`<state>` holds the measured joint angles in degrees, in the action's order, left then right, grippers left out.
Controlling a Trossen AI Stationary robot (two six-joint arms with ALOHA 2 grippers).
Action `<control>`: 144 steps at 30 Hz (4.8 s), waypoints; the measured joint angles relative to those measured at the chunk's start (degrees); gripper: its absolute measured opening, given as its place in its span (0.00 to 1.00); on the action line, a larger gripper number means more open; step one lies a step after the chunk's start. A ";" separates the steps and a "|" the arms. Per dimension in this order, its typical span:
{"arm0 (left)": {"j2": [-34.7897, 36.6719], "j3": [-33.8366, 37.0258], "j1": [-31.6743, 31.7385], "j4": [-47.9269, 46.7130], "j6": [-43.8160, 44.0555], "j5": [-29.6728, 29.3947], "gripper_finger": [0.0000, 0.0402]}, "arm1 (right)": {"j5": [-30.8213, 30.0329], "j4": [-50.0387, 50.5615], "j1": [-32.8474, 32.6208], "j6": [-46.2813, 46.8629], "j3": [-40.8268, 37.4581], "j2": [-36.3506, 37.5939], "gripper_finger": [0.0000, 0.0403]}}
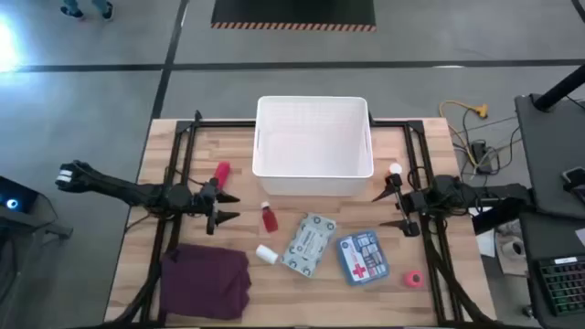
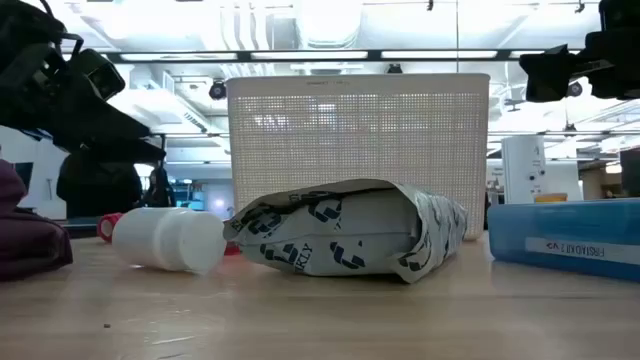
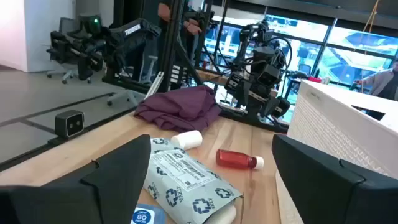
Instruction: Pick & place medical supplies in basket/bin
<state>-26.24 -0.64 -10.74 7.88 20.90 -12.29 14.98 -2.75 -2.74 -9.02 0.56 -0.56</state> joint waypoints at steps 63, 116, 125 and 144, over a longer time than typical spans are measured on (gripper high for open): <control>-0.50 0.00 0.29 11.71 13.92 -4.71 0.59 | -2.07 -18.41 0.02 14.39 0.02 -0.04 0.81; -28.10 -44.63 42.63 -66.77 25.19 4.81 0.56 | -21.07 -24.93 0.02 14.55 0.00 -0.74 0.81; -30.61 -34.98 44.44 -56.86 23.08 7.83 0.56 | -21.03 -21.22 0.02 16.85 -0.02 -0.79 0.81; -45.30 -35.78 44.54 -51.44 12.15 4.39 0.66 | -21.05 -21.24 0.02 17.05 -0.02 -0.79 0.81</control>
<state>-71.54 -36.42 33.80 -43.56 33.06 -7.90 -6.07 -23.99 -2.72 8.03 0.54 -1.34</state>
